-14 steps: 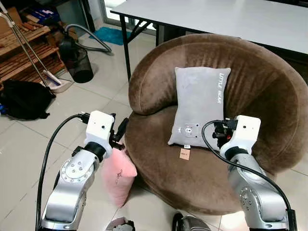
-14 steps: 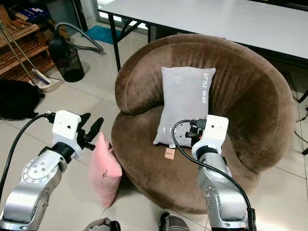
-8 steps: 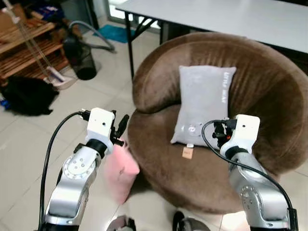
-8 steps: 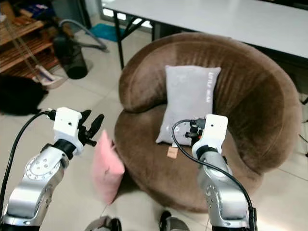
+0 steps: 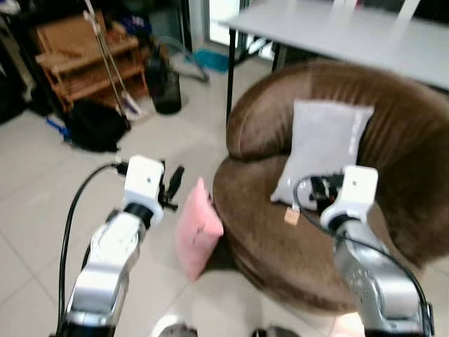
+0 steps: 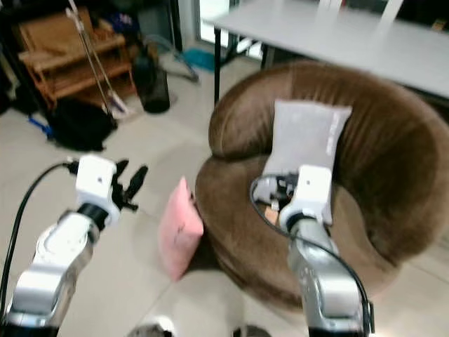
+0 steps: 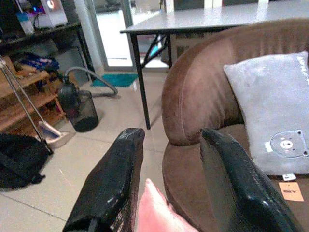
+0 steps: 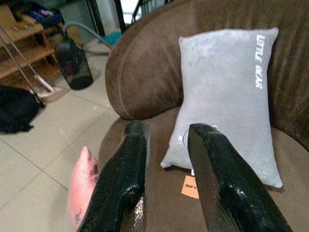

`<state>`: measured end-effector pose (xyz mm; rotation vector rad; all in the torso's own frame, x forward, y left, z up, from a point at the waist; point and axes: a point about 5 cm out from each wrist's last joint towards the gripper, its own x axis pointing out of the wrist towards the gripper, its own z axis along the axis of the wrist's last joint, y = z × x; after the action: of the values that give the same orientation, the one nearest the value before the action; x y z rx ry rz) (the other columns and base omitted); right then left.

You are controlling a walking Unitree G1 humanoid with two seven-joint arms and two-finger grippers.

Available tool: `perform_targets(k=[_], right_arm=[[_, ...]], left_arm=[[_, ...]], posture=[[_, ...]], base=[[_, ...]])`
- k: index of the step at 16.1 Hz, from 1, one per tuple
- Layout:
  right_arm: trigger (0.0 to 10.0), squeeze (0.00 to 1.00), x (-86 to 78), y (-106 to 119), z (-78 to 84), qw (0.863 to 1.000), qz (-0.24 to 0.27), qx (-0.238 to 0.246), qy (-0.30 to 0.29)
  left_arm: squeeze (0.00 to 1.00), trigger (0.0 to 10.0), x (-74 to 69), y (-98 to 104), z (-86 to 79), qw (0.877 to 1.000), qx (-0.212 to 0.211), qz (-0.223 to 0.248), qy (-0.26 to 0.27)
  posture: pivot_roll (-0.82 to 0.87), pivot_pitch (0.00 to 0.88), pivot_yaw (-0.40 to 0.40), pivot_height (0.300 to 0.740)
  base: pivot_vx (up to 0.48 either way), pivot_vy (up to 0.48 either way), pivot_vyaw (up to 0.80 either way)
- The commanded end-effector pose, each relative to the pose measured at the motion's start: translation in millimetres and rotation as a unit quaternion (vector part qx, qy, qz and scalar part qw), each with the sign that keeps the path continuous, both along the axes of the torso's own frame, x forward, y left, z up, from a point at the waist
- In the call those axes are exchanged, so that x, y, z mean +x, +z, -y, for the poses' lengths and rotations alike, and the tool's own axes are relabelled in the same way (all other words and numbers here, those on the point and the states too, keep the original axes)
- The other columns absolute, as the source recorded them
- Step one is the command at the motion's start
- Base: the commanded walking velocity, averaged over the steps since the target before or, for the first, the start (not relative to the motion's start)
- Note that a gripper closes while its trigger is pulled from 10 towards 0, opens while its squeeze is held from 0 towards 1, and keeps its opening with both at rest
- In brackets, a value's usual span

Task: Move the pillow to the sofa from floor

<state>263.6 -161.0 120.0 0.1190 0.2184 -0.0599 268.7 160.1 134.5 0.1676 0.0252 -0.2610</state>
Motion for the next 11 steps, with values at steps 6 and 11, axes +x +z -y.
perform_targets(k=[6,11], right_arm=[[10.0,0.0,0.1,-1.1,3.9,1.0,-0.007,-0.002,-0.008],[10.0,0.0,-0.6,-2.3,4.7,1.0,-0.011,0.001,-0.012]], left_arm=[[0.0,10.0,4.4,1.1,-5.3,1.0,0.011,0.008,0.008],[0.0,10.0,7.4,1.7,-5.9,1.0,0.014,0.011,0.008]], posture=[[-0.02,0.063,0.005,0.74],[-0.02,0.062,0.007,0.74]], base=[[0.0,0.356,-0.71],[0.0,0.365,-0.8]])
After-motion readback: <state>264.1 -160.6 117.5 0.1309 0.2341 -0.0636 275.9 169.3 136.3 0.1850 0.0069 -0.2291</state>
